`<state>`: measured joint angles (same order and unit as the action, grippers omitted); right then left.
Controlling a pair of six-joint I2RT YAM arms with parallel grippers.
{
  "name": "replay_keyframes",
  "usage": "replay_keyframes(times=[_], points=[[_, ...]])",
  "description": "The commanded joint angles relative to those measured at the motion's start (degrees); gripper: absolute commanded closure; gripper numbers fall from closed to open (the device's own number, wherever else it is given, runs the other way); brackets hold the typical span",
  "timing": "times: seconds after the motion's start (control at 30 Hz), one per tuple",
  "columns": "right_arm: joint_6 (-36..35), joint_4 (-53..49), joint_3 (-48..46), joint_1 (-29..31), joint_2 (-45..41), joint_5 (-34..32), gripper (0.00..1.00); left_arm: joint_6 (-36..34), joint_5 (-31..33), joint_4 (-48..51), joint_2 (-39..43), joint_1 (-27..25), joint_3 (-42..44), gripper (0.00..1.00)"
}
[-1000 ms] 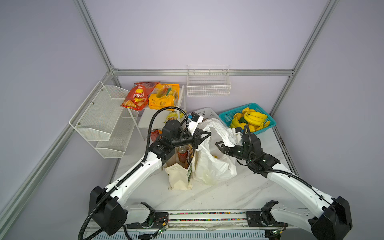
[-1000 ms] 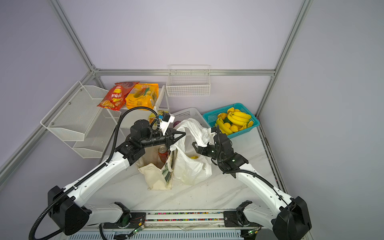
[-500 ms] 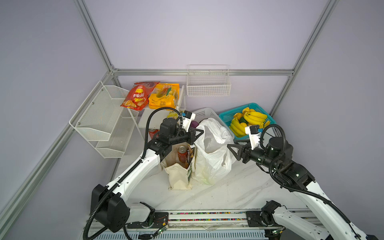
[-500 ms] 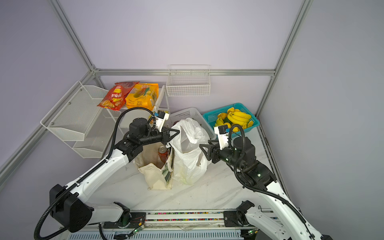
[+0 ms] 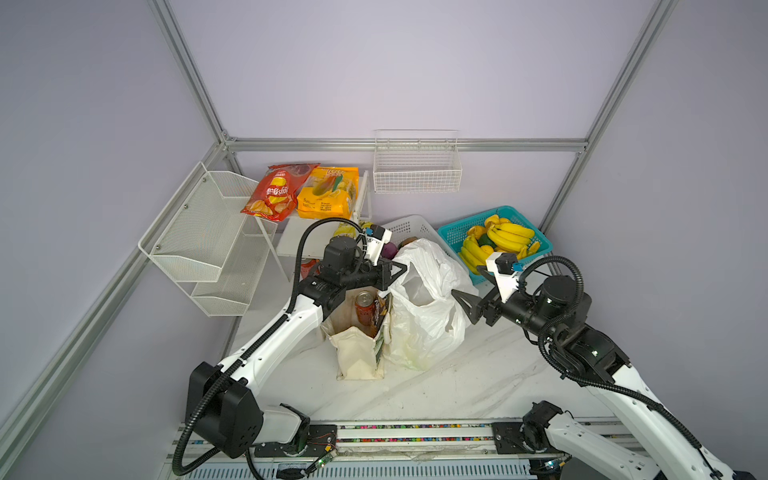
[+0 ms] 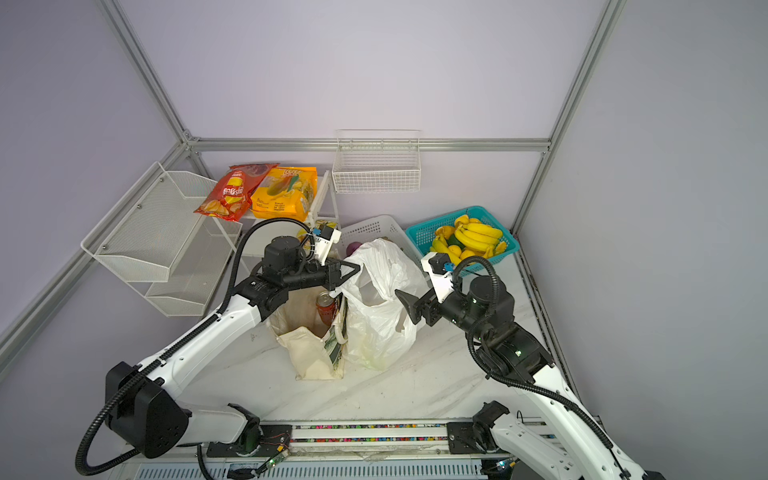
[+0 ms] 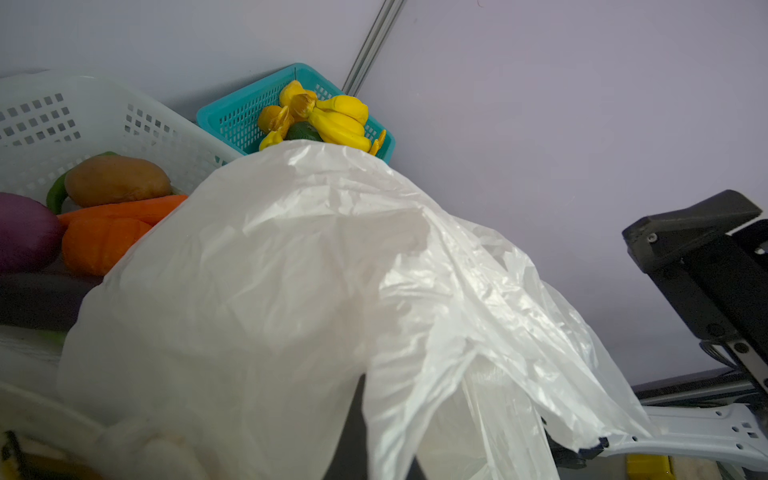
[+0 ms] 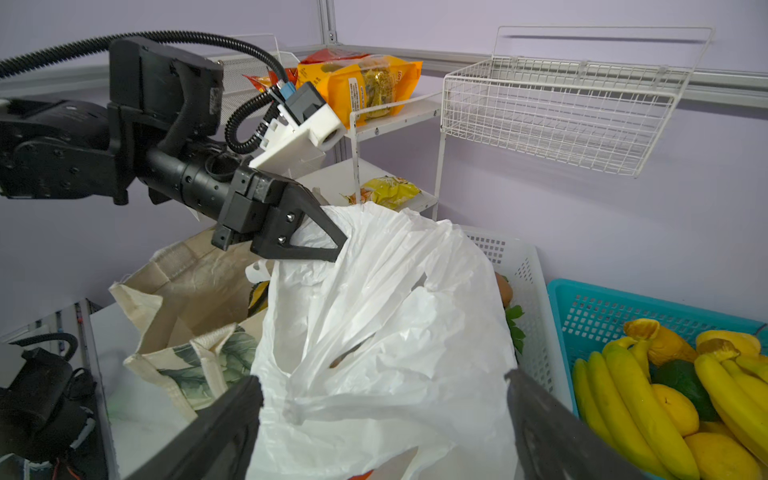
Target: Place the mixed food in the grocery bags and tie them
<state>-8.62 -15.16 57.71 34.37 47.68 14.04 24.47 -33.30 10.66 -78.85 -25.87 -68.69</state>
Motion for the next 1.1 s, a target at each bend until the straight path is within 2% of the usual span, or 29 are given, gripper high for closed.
replay_keyframes(times=[0.0,0.17,0.47,0.57,0.67,0.87,1.07], points=[[-6.18,3.32,0.21,1.98,-0.40,-2.29,0.07,1.01,-1.59,-0.63,-0.25,0.47,-5.47,1.00],[-8.29,1.77,1.72,5.08,2.64,-5.96,0.10,1.28,-1.59,-0.90,-0.59,0.47,-5.49,1.00],[-11.06,-0.99,4.45,15.43,8.81,-18.26,0.14,1.54,-1.32,-0.63,-1.02,0.47,-5.67,1.00],[-11.14,-2.70,4.84,18.18,11.03,-26.93,0.22,1.62,-1.42,-0.55,-1.13,0.46,-5.97,1.00],[-11.21,-2.62,4.48,19.51,11.80,-32.78,0.28,1.55,-1.31,-0.57,-1.21,0.45,-5.94,1.00],[-12.55,-2.62,3.59,21.87,13.00,-40.05,0.29,1.20,-1.15,-0.08,-1.03,0.48,-5.93,1.00],[-13.41,-1.63,3.82,23.11,15.01,-46.42,0.46,1.11,-1.22,0.00,-1.30,0.47,-6.02,1.00]])
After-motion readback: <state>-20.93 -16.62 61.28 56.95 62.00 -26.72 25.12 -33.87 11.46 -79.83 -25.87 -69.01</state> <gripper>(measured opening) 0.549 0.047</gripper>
